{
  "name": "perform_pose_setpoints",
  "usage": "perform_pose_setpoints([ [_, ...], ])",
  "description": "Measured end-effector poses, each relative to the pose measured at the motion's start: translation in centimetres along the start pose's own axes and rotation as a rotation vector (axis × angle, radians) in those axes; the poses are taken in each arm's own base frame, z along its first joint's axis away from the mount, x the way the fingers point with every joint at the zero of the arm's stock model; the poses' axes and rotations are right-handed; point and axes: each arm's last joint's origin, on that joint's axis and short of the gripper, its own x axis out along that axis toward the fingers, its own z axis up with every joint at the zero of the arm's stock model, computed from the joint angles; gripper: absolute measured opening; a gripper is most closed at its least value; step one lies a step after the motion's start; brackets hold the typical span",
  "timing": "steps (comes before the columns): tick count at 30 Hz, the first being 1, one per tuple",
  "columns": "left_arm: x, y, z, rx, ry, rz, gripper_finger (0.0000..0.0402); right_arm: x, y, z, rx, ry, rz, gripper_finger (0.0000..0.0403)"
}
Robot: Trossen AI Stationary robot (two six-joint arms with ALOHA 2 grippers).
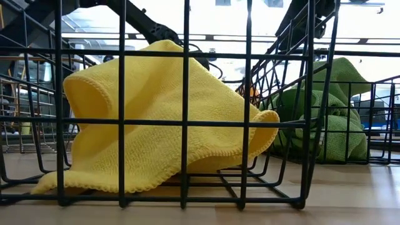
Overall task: Sort microfiber towel by color & place in baskets
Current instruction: Put the yellow microfiber cloth into the center basket
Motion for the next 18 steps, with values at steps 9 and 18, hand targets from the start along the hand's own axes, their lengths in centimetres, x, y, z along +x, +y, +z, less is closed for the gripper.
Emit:
perform_pose_setpoints([
  [9,-6.9,-0.2,-0.7,-0.085,-0.03,0.054,0.0003,0.0,0.0,0.0,-0.019,-0.003,0.002,0.0236],
  [18,-25.3,-1.4,-6.4,-0.504,-0.477,0.272,0.0001,-1.5,-0.5,1.2,-0.089,-0.187,-0.075,0.0236],
])
